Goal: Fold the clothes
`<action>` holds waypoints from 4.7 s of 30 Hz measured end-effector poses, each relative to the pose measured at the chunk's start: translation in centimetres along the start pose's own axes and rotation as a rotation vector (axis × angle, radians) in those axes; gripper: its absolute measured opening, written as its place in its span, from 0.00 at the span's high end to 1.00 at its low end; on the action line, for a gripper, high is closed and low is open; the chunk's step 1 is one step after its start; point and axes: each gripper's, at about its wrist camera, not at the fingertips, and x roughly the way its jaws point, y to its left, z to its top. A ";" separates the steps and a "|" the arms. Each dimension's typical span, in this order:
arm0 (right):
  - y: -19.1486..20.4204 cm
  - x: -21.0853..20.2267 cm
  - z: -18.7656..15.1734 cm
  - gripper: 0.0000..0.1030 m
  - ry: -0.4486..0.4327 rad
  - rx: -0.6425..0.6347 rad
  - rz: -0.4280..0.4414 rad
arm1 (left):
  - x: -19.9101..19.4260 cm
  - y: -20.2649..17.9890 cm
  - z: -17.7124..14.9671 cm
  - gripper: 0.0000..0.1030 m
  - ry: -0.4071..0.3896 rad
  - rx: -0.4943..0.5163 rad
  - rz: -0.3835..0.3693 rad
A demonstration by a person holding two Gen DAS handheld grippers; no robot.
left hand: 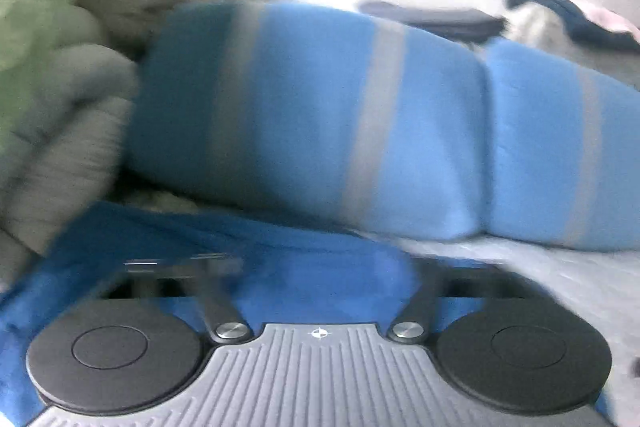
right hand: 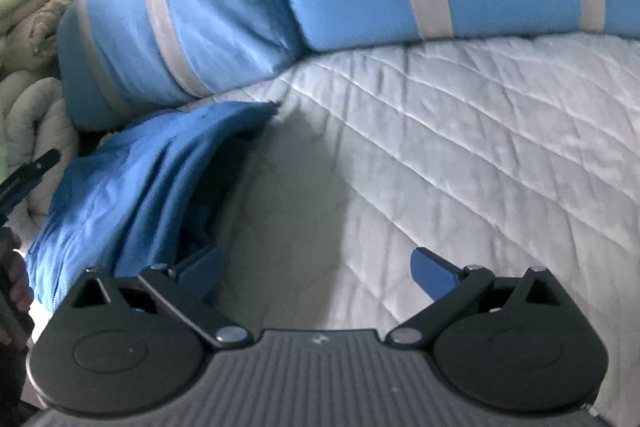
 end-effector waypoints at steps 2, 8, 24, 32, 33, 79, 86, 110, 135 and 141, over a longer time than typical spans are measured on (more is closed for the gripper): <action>-0.4 0.0 -0.1 0.00 0.005 -0.002 -0.015 | 0.9 -2.2 -0.5 0.97 0.042 -0.008 -0.065; -1.6 -0.1 -0.1 0.00 0.010 0.017 0.001 | 3.2 -7.9 -2.4 1.00 0.085 0.065 -0.163; -4.6 1.4 -0.7 0.00 0.070 0.086 -0.050 | 6.9 -10.8 -7.1 1.00 0.146 0.229 -0.129; -4.2 1.4 -0.8 0.00 0.065 0.086 -0.076 | -0.2 -13.0 -8.7 1.00 0.105 0.265 -0.253; -4.1 1.4 -0.8 0.00 0.066 0.094 -0.071 | -0.5 -13.1 -9.2 1.00 0.121 0.256 -0.249; -2.1 2.0 -3.1 0.00 0.030 -0.121 -0.232 | -2.6 -8.1 -11.8 0.20 0.125 0.152 -0.041; -2.0 1.7 -3.1 0.00 0.017 -0.124 -0.244 | -7.4 -10.6 -11.9 0.19 0.035 0.315 0.050; -2.9 2.9 -2.4 0.00 0.032 -0.050 -0.463 | -5.2 -11.7 -14.0 0.00 0.508 0.128 -0.019; -2.4 3.0 -3.2 0.00 -0.033 -0.016 -0.512 | -5.6 -12.0 -14.5 0.00 0.428 0.117 -0.004; -2.5 2.7 -3.4 0.00 -0.041 -0.022 -0.503 | -5.6 -11.9 -14.5 0.00 0.435 0.107 -0.002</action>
